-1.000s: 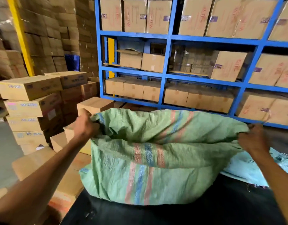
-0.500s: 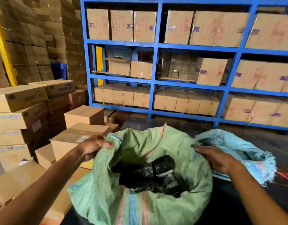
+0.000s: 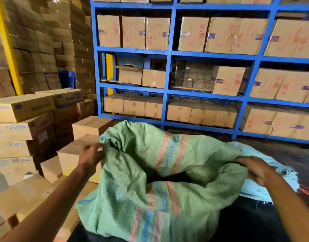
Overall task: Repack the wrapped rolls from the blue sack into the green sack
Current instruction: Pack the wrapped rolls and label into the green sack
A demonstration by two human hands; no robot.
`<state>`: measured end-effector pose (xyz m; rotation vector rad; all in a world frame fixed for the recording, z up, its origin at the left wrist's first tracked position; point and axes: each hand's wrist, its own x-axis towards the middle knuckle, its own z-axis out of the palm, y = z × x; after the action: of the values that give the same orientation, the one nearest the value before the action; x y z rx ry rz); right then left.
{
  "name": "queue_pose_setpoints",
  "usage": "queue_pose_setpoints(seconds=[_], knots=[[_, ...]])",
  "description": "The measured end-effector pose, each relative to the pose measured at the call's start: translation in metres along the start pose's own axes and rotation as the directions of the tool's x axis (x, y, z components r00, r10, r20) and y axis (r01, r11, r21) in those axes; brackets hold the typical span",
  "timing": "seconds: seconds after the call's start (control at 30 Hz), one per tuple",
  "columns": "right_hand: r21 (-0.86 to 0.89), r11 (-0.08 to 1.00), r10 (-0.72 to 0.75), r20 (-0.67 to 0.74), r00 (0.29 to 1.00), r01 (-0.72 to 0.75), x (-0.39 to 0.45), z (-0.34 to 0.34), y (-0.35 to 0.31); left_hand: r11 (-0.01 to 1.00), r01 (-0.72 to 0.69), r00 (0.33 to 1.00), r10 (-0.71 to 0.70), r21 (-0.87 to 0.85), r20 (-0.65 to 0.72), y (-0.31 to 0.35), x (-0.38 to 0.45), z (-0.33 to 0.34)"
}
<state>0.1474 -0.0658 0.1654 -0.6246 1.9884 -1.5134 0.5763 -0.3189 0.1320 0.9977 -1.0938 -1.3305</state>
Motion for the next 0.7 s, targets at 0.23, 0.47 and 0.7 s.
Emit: queue_pose_setpoints(seconds=[0.23, 0.47, 0.7], knots=[[0.445, 0.893, -0.122, 0.385, 0.915, -0.068, -0.024, 0.007, 0.015, 0.926, 0.358, 0.881, -0.291, -0.123, 0.372, -0.016, -0.020, -0.003], [0.333, 0.940, -0.107, 0.484, 0.869, -0.070, -0.022, 0.024, 0.005, 0.914, 0.366, 0.861, -0.261, -0.175, 0.437, -0.003, -0.009, 0.001], [0.158, 0.987, -0.114, 0.506, 0.855, 0.038, -0.025, 0.026, -0.034, 0.974, 0.202, 0.806, -0.225, 0.103, 0.547, 0.043, -0.005, 0.011]])
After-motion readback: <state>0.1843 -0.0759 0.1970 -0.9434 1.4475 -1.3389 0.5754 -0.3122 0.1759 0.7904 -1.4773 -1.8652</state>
